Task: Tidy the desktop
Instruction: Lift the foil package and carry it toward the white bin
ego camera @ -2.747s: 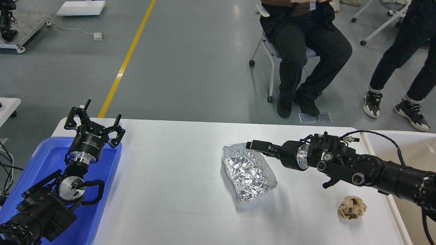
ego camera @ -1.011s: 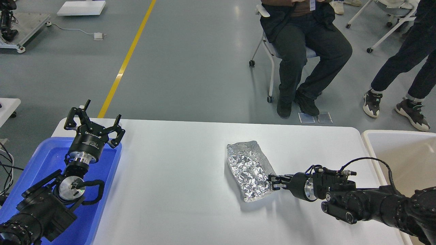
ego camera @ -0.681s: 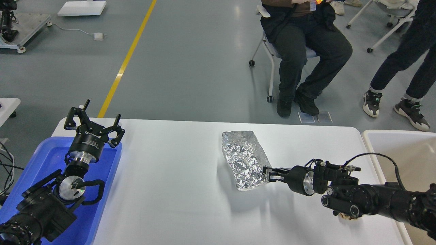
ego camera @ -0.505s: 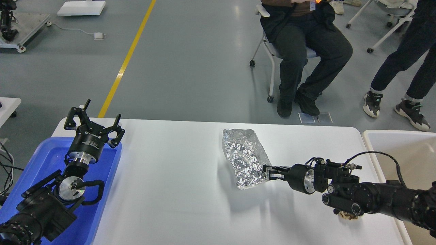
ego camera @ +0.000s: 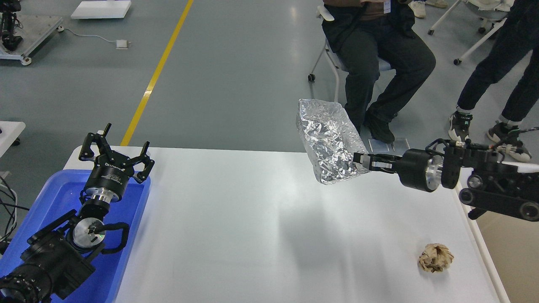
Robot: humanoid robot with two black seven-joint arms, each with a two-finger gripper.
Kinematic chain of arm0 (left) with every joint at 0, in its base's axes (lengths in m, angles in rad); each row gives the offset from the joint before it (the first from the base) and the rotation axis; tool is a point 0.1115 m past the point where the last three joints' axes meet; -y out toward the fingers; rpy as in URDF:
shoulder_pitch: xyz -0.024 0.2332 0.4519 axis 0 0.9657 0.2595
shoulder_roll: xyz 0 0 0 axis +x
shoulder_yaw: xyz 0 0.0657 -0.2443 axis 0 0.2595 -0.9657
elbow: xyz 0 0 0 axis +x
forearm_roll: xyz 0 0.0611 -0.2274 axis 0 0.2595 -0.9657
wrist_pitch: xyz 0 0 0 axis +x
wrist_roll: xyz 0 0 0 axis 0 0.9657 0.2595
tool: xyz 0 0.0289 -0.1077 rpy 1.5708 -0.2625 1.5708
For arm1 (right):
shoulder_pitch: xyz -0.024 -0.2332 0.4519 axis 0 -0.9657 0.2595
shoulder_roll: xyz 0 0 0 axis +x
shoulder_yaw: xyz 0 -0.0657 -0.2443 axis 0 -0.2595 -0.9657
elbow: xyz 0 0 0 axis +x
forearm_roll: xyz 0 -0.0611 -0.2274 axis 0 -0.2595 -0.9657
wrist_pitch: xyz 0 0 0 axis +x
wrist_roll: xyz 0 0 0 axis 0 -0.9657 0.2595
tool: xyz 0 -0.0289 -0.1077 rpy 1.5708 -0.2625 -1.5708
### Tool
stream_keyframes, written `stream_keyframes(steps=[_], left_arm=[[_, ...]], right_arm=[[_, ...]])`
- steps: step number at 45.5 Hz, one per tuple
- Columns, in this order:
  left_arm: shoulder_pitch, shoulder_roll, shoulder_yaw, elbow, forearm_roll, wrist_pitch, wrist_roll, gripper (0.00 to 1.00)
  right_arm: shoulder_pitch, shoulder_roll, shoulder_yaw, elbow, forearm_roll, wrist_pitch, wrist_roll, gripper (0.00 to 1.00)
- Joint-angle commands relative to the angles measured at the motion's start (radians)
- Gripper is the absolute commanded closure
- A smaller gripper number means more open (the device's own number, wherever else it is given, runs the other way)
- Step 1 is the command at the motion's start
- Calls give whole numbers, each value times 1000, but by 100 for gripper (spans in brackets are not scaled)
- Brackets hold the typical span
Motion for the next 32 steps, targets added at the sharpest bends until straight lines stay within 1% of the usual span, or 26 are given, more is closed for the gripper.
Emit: stream_keyframes(steps=[1, 6, 15, 20, 22, 26, 32], left_arm=[[0, 0, 0, 0, 0, -1, 0, 0], [0, 0, 0, 0, 0, -1, 0, 0], [0, 0, 0, 0, 0, -1, 0, 0], [0, 0, 0, 0, 0, 1, 0, 0], [0, 0, 0, 0, 0, 1, 0, 0], [0, 0, 0, 0, 0, 1, 0, 0], [0, 0, 0, 0, 0, -1, 0, 0]], right_arm=[[123, -129, -51, 83, -3, 51, -7, 100], [123, -143, -59, 56, -9, 55, -11, 100], [113, -149, -130, -71, -10, 41, -11, 100], [88, -148, -148, -203, -10, 35, -10, 100], [58, -143, -153, -292, -10, 35, -5, 100], [8, -134, -154, -421, -9, 36, 1, 100], [-77, -134, -154, -548, -3, 38, 22, 100]])
